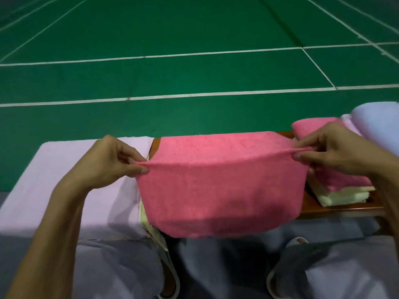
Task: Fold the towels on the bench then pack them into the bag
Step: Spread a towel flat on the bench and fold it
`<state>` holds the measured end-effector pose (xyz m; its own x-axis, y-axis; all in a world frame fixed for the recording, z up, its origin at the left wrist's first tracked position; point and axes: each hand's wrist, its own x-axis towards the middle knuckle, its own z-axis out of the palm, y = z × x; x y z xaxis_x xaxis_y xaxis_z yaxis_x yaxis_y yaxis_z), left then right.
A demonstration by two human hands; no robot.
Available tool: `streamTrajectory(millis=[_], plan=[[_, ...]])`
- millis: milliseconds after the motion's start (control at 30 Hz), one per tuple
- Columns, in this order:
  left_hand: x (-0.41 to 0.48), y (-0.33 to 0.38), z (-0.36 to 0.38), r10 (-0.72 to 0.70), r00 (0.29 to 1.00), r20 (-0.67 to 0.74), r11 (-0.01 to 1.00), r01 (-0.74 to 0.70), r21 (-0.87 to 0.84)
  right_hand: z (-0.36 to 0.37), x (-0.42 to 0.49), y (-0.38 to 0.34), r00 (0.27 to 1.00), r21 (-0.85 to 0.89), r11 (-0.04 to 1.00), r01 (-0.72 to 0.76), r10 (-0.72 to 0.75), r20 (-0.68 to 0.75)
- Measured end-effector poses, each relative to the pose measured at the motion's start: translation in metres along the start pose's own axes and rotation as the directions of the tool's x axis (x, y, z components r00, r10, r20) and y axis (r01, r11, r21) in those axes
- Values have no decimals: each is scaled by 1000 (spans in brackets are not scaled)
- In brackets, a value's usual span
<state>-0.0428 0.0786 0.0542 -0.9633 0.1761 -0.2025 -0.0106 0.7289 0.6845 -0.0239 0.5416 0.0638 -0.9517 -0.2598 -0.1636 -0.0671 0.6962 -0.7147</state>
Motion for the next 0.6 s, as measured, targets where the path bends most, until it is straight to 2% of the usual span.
streamTrajectory(millis=[100,167,200,267,300,367,433,500,533,600], plan=[[13,4,2,32,997,-71,999,-31,12,0,14,-7,998,-144,989,29,-36,-48],[30,5,4,20,980,-199,996,-38,-83,0,33,-8,983,-156,988,20,-48,-175],[41,8,4,4,961,-275,984,-53,-172,0,44,-10,967,-122,992,11,-42,-252],[60,20,3,-2,923,-385,922,-148,-359,0,69,-13,922,50,999,20,1,-387],[68,27,2,13,908,-418,864,-221,-452,-1,79,-17,892,169,984,56,26,-451],[76,41,-2,74,874,-480,696,-390,-602,-9,91,-30,800,312,924,223,10,-600],[76,48,-9,150,816,-558,533,-542,-650,-20,89,-45,668,305,849,431,-73,-740],[70,49,-16,192,771,-608,424,-624,-657,-28,79,-58,533,226,792,567,-143,-834],[66,47,-19,206,762,-614,384,-640,-665,-29,72,-61,489,195,773,603,-166,-857],[54,40,-23,251,772,-584,339,-636,-693,-27,57,-61,472,193,742,642,-185,-862]])
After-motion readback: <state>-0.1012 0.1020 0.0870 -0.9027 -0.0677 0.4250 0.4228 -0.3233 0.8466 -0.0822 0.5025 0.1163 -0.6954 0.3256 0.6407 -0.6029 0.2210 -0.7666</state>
